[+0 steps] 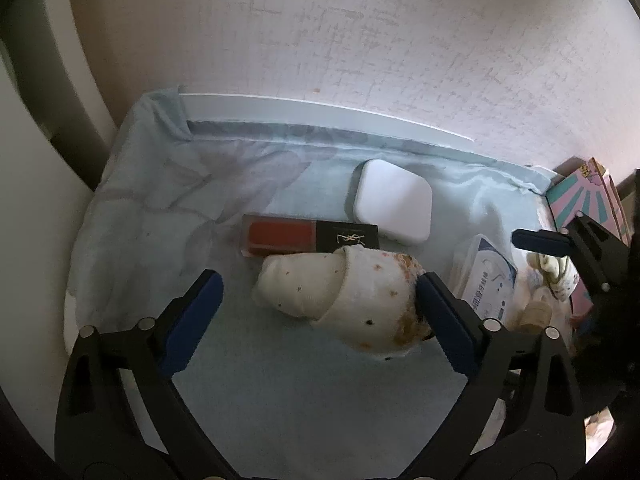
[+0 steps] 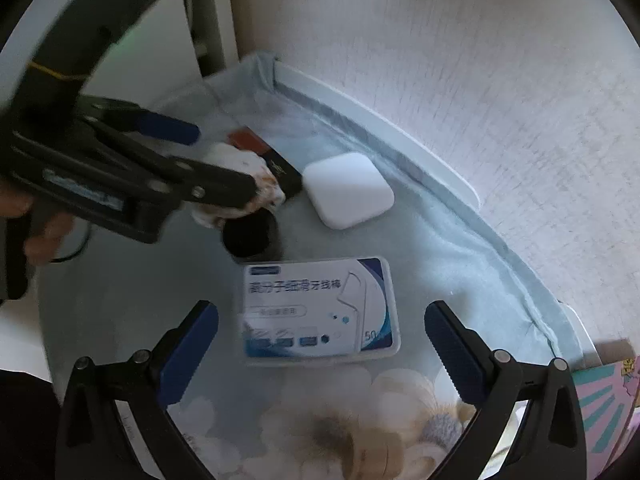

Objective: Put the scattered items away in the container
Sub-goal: 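Grasp white cloth plush with left tool while right tool grasps clear floss box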

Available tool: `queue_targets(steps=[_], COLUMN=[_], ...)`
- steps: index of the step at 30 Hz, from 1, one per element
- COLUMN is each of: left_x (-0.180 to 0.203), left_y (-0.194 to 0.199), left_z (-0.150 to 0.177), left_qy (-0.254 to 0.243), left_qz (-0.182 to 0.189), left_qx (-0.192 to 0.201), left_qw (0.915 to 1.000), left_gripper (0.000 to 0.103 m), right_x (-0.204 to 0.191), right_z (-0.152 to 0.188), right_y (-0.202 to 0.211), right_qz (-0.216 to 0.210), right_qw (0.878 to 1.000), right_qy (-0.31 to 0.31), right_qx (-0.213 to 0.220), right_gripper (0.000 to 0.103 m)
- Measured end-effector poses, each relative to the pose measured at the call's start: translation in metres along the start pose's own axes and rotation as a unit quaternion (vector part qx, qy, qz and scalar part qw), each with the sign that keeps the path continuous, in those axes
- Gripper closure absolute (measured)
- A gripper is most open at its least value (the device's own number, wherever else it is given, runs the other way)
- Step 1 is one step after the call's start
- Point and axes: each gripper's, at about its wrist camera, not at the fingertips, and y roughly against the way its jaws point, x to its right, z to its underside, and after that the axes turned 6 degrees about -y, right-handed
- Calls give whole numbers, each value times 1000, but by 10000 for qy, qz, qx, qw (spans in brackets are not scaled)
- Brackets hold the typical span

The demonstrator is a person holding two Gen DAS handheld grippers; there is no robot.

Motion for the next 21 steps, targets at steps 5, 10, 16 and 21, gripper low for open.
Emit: queue_targets(steps=[5, 10, 16, 21], left_x=[5, 3, 6, 5], left_y=[-6, -8, -7, -3], left_z=[-3, -2, -2, 0], left_qy=[-68, -106, -103, -66], left_qz=[142, 196, 194, 216], left_qx=[30, 59, 84, 103], left_qw=[9999, 9997, 9997, 9997], left_gripper=[29, 40, 50, 64], right_x=[2, 7, 8, 9], right_z=[-2, -1, -4, -13], right_y=[-23, -35, -35, -38], right_qz=[-58, -208, -178, -223], right_qw=[9997, 9988, 9987, 9971], right_qy=[-12, -211, -176, 3], right_qx=[-246, -389, -446, -730], right_gripper=[1, 0, 0, 1])
